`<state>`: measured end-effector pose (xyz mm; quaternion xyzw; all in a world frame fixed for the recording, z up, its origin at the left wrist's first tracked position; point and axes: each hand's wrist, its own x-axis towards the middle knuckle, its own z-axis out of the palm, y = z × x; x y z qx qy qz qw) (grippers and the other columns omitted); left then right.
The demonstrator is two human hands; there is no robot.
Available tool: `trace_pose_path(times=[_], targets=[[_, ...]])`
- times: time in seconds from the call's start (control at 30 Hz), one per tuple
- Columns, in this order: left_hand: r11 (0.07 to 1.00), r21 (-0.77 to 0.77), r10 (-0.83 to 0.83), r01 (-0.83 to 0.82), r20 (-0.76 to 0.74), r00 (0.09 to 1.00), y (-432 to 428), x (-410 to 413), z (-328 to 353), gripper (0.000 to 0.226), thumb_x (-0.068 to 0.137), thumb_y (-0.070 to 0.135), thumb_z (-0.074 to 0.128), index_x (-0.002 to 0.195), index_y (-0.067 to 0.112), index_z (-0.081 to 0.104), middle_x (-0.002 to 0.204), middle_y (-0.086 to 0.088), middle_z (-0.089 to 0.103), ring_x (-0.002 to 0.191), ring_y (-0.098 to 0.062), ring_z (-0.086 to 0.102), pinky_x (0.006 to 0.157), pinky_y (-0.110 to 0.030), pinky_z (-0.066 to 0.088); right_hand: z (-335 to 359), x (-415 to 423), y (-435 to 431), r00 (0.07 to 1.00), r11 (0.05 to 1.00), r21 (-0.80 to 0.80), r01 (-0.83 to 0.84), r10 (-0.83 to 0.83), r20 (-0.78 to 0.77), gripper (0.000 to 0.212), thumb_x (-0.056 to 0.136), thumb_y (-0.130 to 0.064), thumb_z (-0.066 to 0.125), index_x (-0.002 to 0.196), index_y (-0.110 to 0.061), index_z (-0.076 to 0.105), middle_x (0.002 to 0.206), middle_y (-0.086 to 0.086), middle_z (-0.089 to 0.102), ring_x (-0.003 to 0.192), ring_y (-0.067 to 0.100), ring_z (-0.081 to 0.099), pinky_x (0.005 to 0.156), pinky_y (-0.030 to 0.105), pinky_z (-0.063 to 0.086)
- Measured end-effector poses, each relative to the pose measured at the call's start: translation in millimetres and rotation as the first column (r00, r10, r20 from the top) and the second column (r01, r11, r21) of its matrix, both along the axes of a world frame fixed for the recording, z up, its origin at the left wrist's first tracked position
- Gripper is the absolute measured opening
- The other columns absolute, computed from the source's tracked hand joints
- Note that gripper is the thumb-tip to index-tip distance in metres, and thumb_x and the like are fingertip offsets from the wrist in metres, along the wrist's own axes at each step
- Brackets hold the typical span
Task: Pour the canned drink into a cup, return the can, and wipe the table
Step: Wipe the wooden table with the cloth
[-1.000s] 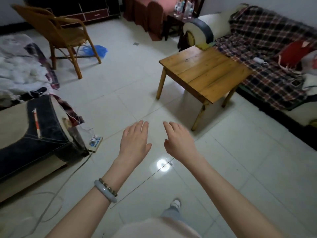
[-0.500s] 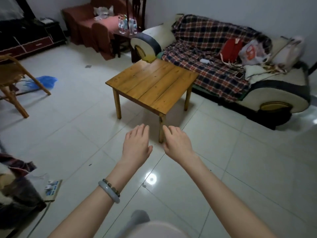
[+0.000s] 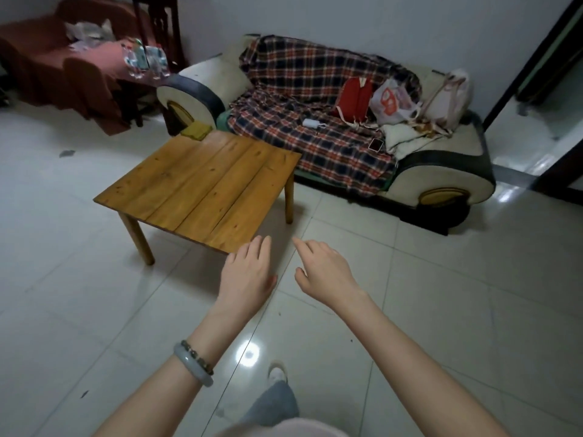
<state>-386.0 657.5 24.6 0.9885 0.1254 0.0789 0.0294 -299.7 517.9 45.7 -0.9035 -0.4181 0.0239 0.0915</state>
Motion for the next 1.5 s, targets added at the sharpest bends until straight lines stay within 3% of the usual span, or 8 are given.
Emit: trace_pose_path(times=[0.17,0.3,0.43,0.57,0.8,1.0,1.27,1.5], targets=[[1.0,0.002,0.003,-0.003,0.002,1.0,20.0,85.6,4.1,0.08,0.05,0.033,0.09,0.117,0.001,0.059,0.105,-0.013,0.066,0.085,-0.028,0.067,0.059,-0.035,0.052,5.5,87.1,20.1,1.0,1.0,-0.009,0.019,-0.019,0.0,0.055,0.091,-0.022,0.044,0.143,-0.013,0.029,0.121,0.007,0.056,0.107,0.025,0.053,0.082,0.034,0.044],[1.0,-0.022,0.006,-0.006,-0.028,1.0,34.2,141.6,6.6,0.078,0.065,0.031,0.083,0.129,0.0,0.05,0.118,-0.016,0.061,0.098,-0.031,0.063,0.071,-0.036,0.052,7.5,146.1,32.1,0.999,0.998,0.052,0.036,-0.034,-0.039,0.055,0.092,-0.023,0.046,0.143,-0.013,0.03,0.12,0.007,0.057,0.108,0.024,0.053,0.083,0.033,0.044],[1.0,-0.015,0.023,-0.024,-0.026,0.999,48.8,187.9,-0.4,0.075,0.073,0.04,0.075,0.131,0.001,0.048,0.12,-0.015,0.061,0.098,-0.029,0.064,0.072,-0.036,0.053,2.4,197.9,41.4,0.983,0.994,0.106,0.011,0.008,-0.181,0.058,0.093,-0.031,0.049,0.145,-0.016,0.027,0.126,0.005,0.055,0.115,0.02,0.05,0.09,0.032,0.044],[0.996,-0.009,0.092,-0.092,-0.02,0.996,59.8,235.7,-16.1,0.075,0.078,0.046,0.068,0.134,0.002,0.045,0.123,-0.014,0.059,0.1,-0.028,0.063,0.074,-0.036,0.054,-7.3,257.2,53.8,0.978,0.992,0.115,-0.054,0.075,-0.192,0.059,0.092,-0.034,0.048,0.145,-0.017,0.028,0.13,0.004,0.053,0.118,0.02,0.048,0.09,0.032,0.045],[0.96,0.018,0.28,-0.279,-0.057,0.958,59.8,338.1,-28.0,0.073,0.07,0.044,0.075,0.125,0.0,0.053,0.111,-0.015,0.064,0.085,-0.029,0.067,0.063,-0.035,0.054,-21.4,384.4,76.5,0.959,0.972,0.072,-0.224,0.233,-0.16,0.059,0.091,-0.036,0.049,0.142,-0.016,0.03,0.124,0.006,0.055,0.112,0.025,0.052,0.086,0.038,0.048],[0.901,-0.019,0.432,-0.434,-0.062,0.9,50.5,423.7,-20.7,0.073,0.078,0.044,0.069,0.132,0.001,0.047,0.121,-0.016,0.06,0.098,-0.029,0.064,0.074,-0.037,0.054,-17.0,478.6,94.5,0.908,0.921,0.059,-0.385,0.39,-0.15,0.055,0.09,-0.035,0.05,0.14,-0.015,0.033,0.12,0.006,0.057,0.108,0.024,0.054,0.083,0.037,0.048],[0.823,0.011,0.569,-0.569,-0.041,0.822,67.7,474.9,-17.6,0.073,0.068,0.039,0.079,0.124,0.0,0.054,0.11,-0.015,0.065,0.085,-0.029,0.067,0.063,-0.035,0.054,-24.8,544.3,132.0,0.844,0.86,0.039,-0.509,0.508,-0.172,0.058,0.09,-0.036,0.048,0.141,-0.014,0.031,0.123,0.007,0.056,0.111,0.025,0.051,0.084,0.037,0.046],[0.767,0.004,0.641,-0.641,-0.055,0.766,111.8,501.0,-32.8,0.074,0.065,0.041,0.08,0.122,0.001,0.056,0.109,-0.013,0.065,0.084,-0.029,0.067,0.062,-0.034,0.053,-33.9,578.3,187.6,0.795,0.81,0.021,-0.586,0.579,-0.178,0.061,0.091,-0.037,0.048,0.144,-0.014,0.029,0.129,0.007,0.054,0.115,0.024,0.05,0.089,0.036,0.044]])
